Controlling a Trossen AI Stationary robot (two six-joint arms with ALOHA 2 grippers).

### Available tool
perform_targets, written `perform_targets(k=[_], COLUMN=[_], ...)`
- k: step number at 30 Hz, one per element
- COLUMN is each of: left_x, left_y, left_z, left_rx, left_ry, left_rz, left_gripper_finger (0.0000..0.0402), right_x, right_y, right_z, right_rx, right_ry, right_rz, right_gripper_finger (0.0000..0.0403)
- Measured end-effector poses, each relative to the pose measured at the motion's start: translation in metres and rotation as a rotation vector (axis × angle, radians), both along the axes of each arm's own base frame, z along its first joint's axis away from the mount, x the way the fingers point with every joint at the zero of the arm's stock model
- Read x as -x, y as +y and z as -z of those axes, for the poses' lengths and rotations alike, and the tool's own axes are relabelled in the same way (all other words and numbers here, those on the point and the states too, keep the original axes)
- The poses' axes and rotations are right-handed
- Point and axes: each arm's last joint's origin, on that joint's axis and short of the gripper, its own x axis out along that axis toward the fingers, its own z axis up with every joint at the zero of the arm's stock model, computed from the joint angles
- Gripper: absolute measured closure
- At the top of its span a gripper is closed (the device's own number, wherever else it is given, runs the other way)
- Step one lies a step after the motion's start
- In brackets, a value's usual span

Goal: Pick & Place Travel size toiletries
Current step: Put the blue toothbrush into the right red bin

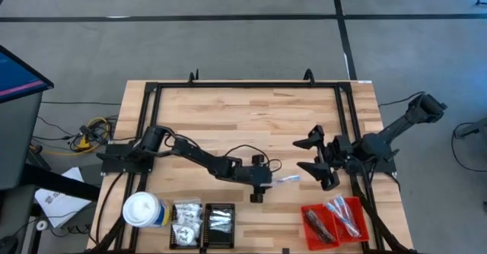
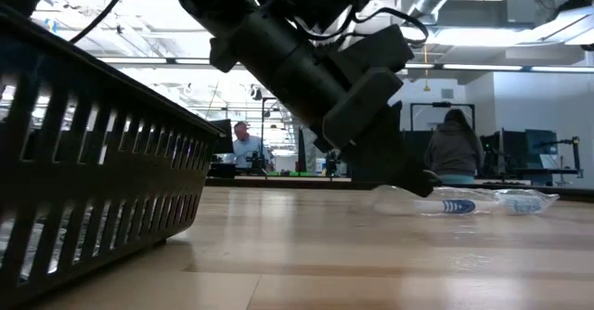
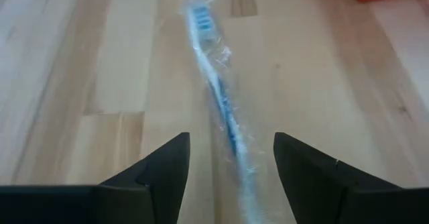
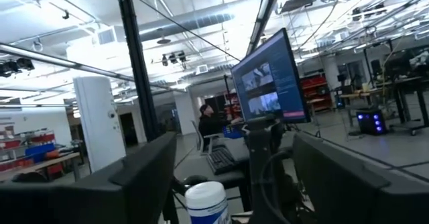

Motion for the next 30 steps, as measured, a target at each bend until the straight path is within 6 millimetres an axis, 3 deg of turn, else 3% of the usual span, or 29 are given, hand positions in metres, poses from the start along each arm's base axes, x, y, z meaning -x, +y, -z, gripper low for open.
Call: perform_targets(k=[6, 17, 23, 30], left_x=[0.001, 0.002, 0.004, 0.004], left_y=[-0.002, 0.009, 0.01, 0.01], left_z=[0.001, 0.005, 0.007, 0.007], left_rx=[-0.004, -0.02, -0.026, -0.025], left_ry=[0.01, 0.064, 0.092, 0.091], left_rz=[0.003, -0.034, -0.037, -0.043], left_gripper_finger=[0.0193, 0.0202, 0.0265, 0.0385], right_x=[0.0, 0.0, 0.0, 0.0], right_y=[0.001, 0.001, 0.001, 0.001], right_z=[-0.002, -0.002, -0.002, -0.002], right_rx=[0.027, 0.028, 0.036, 0.037], right_ry=[0.004, 0.006, 0.006, 0.006], right_rz=[0.007, 0.008, 0.013, 0.014], right_gripper_finger=[0.0081, 0.0078, 0.0078, 0.0078])
